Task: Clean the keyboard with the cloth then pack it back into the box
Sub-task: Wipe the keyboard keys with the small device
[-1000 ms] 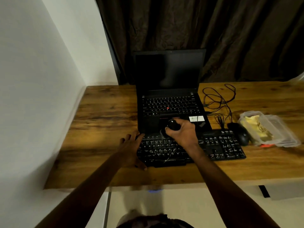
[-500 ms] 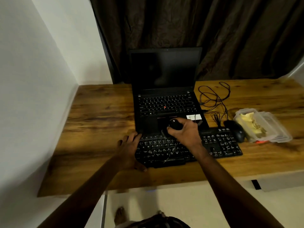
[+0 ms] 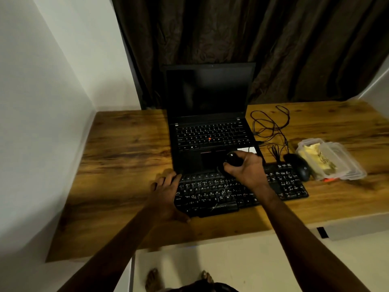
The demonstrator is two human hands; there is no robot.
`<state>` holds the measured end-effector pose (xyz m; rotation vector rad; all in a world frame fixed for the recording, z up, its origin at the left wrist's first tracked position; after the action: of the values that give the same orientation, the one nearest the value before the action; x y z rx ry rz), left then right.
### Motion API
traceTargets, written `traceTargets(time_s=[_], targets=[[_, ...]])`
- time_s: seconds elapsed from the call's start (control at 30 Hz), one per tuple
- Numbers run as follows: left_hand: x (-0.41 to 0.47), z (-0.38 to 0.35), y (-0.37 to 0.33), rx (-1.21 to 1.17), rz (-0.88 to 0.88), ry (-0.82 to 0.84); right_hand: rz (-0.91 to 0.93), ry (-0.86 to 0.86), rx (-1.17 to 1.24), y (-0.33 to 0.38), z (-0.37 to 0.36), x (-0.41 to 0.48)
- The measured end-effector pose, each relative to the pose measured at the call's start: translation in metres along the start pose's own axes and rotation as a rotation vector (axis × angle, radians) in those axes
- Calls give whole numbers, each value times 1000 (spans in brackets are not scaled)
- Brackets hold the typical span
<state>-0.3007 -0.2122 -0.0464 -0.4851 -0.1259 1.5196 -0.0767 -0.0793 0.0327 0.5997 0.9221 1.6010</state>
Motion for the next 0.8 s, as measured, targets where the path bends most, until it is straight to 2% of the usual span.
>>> traceTargets(time_s=[0.17,0.37,0.47,0.63,0.8], targets=[[0,1,-2,4,1,6,-21,-15,36,-4,5,0],[0,2,-2,18,6,17,-53,-119,-78,-26,39,8],[1,1,-1,32,5,16,-42,-91,-131,-22,30,9],[1,0,1,30,1,5,31,21,-47,0,-3,2],[3,-1,2,43,9,1,-44,-38,-31,-14,20,10]])
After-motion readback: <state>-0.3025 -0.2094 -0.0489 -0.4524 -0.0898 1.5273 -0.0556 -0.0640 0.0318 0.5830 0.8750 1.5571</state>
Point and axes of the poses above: each hand's wrist, its own x-axis towards the middle knuckle, its own z-axis out of the back of the hand, y = z × x, the point moved 6 cm from there along x, towards the middle knuckle, and after that the axes turned 8 degrees about -z, right-handed, at the moved point
